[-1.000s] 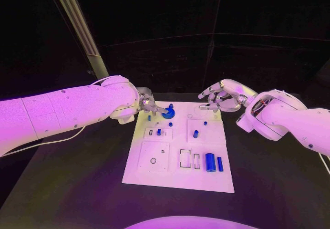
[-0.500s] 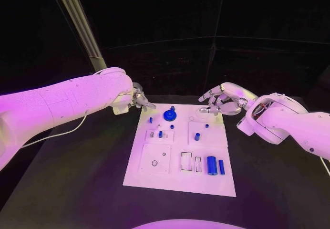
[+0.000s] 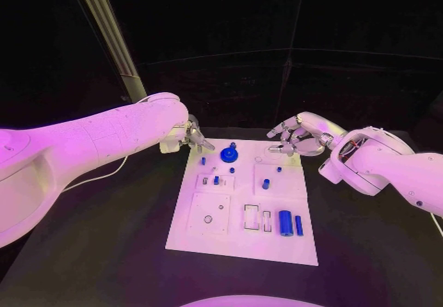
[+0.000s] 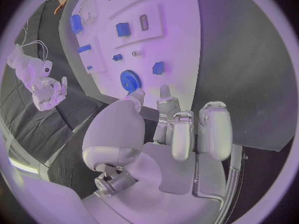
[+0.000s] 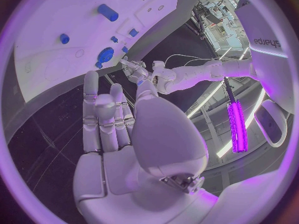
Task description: Assemble the parts on the task board
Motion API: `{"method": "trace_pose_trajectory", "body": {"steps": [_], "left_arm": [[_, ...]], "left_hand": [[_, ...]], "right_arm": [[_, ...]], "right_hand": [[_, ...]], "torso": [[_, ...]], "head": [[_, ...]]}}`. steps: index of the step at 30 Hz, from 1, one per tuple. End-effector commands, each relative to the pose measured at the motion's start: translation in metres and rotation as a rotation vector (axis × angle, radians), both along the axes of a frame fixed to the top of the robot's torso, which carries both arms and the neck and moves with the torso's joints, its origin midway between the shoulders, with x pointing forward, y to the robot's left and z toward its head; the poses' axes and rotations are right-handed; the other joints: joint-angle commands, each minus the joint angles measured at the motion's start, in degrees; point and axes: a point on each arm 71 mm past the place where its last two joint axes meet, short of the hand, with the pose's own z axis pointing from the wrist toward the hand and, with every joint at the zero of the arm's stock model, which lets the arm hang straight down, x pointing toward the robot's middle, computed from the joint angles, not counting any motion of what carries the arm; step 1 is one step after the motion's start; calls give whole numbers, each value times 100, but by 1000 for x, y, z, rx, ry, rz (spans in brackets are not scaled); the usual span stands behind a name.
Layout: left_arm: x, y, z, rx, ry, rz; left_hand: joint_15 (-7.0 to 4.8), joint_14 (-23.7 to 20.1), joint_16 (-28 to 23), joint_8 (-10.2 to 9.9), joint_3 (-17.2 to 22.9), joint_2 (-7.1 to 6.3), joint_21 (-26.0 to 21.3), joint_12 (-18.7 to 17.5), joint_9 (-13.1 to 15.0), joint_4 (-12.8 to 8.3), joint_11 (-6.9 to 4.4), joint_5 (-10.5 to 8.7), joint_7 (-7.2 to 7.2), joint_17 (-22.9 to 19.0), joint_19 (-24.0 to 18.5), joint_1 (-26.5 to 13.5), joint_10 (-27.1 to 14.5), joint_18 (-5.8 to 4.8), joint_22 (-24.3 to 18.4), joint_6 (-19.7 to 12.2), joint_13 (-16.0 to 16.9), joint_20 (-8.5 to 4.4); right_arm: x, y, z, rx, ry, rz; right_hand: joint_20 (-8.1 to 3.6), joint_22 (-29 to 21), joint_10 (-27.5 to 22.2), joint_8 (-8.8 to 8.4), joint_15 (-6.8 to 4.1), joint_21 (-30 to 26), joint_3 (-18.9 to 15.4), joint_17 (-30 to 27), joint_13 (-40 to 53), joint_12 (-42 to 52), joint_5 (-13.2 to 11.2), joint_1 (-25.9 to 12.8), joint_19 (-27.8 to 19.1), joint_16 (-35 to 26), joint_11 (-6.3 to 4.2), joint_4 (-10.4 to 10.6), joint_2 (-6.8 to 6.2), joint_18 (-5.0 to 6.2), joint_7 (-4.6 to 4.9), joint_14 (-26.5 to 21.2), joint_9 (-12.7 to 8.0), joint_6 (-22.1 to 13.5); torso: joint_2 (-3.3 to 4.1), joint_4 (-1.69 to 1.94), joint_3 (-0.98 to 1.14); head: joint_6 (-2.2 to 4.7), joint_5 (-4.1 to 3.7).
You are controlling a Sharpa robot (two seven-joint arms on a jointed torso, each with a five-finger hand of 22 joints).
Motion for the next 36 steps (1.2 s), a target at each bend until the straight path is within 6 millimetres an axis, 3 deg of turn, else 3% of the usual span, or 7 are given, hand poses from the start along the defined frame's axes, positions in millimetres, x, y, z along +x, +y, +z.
{"method": "trace_pose_trajectory", "body": {"steps": [1,19,36], "left_arm": [[0,-3,-1,1,17,-50],[-5,-2,-9,45,79,-90],[-7,-2,-10,46,87,-101]], "left_hand": [[36,615,18,-27,-48,11,1,4,-13,8,3,-24,24,1509,1,74,-27,-32,151,-21,20,49],[42,615,18,-119,-110,94,4,6,-125,-99,5,-19,24,1509,7,470,-34,-34,176,80,9,62],[41,615,18,-124,-104,96,7,21,-135,-113,2,-19,20,1509,9,514,-22,-35,183,101,28,62]], "right_arm": [[0,1,1,2,-6,9],[0,2,1,2,-6,10],[1,2,1,2,-6,10]], "right_hand": [[11,-8,-31,32,8,-23,-28,3,-10,34,21,1,30,4,-11,-5,33,29,-7,-25,7,-27],[10,-9,-35,38,7,-25,-30,8,-19,41,44,15,33,8,-12,-8,43,29,-8,-21,6,-31],[10,-9,-35,38,7,-25,-30,8,-19,41,44,15,33,8,-12,-8,43,29,-8,-21,6,-31]], "torso": [[-3,0,5],[-7,4,5],[-4,8,6]], "head": [[-11,-1],[-29,6],[-36,-2]]}}
